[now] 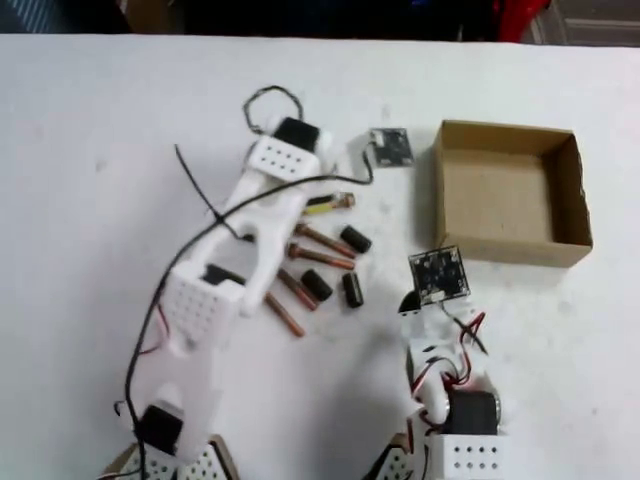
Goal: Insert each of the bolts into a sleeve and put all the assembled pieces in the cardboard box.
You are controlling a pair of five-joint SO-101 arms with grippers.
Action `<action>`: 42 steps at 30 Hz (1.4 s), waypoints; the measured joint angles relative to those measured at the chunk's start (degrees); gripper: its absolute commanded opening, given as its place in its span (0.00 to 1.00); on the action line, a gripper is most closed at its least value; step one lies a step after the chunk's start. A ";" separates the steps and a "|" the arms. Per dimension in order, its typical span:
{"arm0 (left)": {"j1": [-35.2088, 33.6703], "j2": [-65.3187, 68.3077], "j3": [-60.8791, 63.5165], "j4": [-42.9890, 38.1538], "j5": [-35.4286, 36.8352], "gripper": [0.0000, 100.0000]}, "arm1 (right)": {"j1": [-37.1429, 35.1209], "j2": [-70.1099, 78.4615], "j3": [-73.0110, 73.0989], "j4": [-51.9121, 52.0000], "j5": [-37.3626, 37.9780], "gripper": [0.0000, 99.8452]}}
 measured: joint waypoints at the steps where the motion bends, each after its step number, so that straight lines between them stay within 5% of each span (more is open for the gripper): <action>1: 0.62 1.67 -2.55 0.88 0.00 0.14 | 0.00 0.00 0.00 0.00 0.00 0.02; 18: 1.23 22.42 -30.07 6.86 0.00 0.14 | 0.00 0.00 0.00 0.00 0.00 0.02; 42: 2.64 26.02 -33.05 7.30 0.00 0.04 | 0.00 0.00 0.00 0.00 0.00 0.02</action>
